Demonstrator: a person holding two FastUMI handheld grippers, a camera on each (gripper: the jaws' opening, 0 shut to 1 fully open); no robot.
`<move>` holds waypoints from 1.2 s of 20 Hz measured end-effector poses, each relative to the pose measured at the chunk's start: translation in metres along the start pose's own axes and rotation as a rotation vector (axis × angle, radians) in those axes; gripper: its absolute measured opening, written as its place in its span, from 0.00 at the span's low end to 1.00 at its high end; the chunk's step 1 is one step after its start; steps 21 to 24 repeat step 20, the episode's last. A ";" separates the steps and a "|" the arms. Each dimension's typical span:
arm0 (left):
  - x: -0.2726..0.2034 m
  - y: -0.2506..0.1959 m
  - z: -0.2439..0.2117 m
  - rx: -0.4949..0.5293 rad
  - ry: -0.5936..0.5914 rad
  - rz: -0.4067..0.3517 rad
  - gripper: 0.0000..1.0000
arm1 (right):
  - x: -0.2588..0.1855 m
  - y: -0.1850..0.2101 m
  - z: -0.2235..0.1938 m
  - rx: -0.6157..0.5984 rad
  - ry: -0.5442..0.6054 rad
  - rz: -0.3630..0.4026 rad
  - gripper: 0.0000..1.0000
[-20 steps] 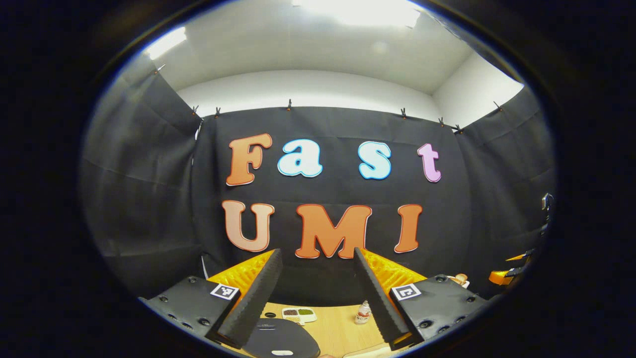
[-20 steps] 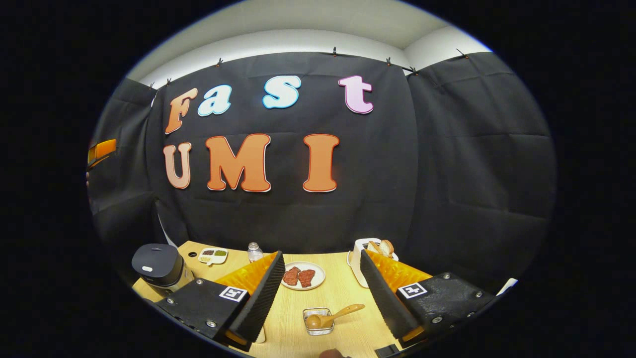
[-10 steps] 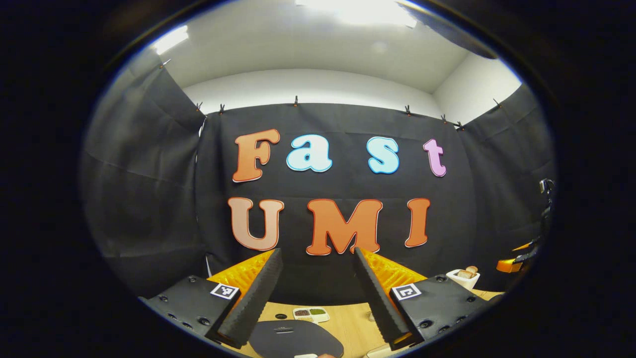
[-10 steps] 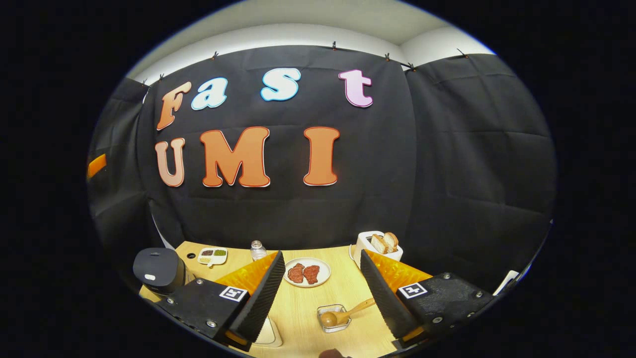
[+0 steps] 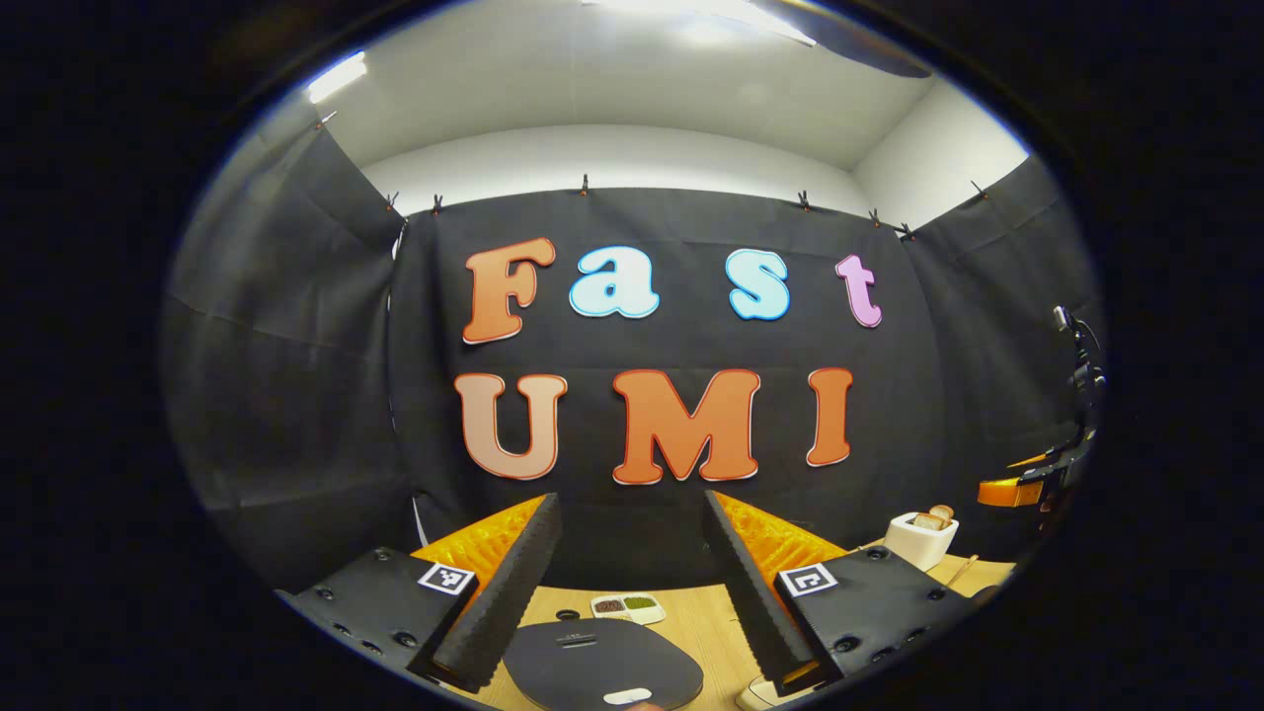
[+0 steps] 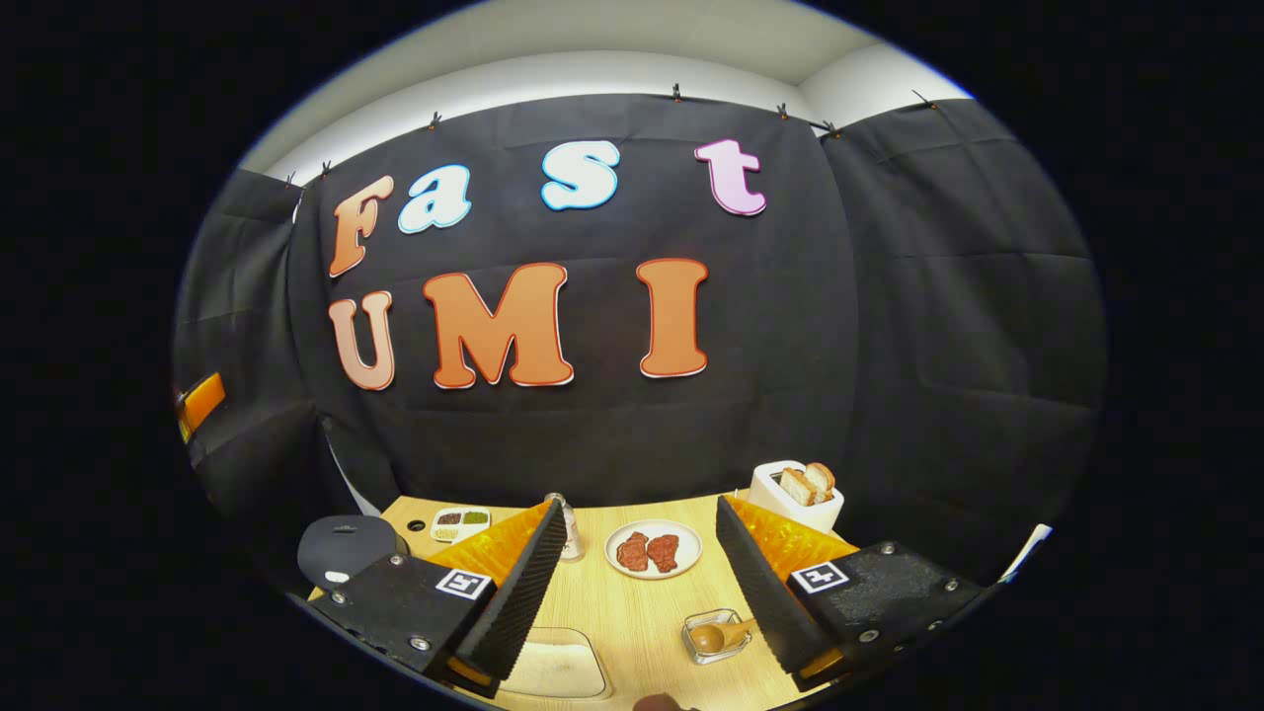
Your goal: Close the left gripper, press the button to open the rice cooker; take a wooden spoon from the chopstick holder with the right hand, scoop a spoonful of rice and pour it into the rice cooker, then put the wooden spoon back into the chopstick holder.
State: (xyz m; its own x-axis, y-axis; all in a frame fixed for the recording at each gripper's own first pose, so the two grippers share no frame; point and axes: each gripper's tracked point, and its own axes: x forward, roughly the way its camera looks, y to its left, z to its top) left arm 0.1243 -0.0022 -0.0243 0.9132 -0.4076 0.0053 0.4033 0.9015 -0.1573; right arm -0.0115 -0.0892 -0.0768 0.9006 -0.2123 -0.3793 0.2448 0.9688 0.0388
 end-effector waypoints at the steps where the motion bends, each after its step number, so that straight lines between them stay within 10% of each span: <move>1: 0.002 -0.002 -0.002 0.002 0.012 0.014 1.00 | 0.003 -0.004 -0.005 -0.006 0.016 0.007 0.95; 9: -0.032 -0.049 0.034 0.055 -0.038 0.196 0.92 | 0.032 -0.034 0.020 0.027 -0.036 0.192 0.95; 24: -0.038 -0.099 0.058 0.108 -0.110 0.179 1.00 | 0.004 -0.038 0.091 -0.093 -0.284 0.182 1.00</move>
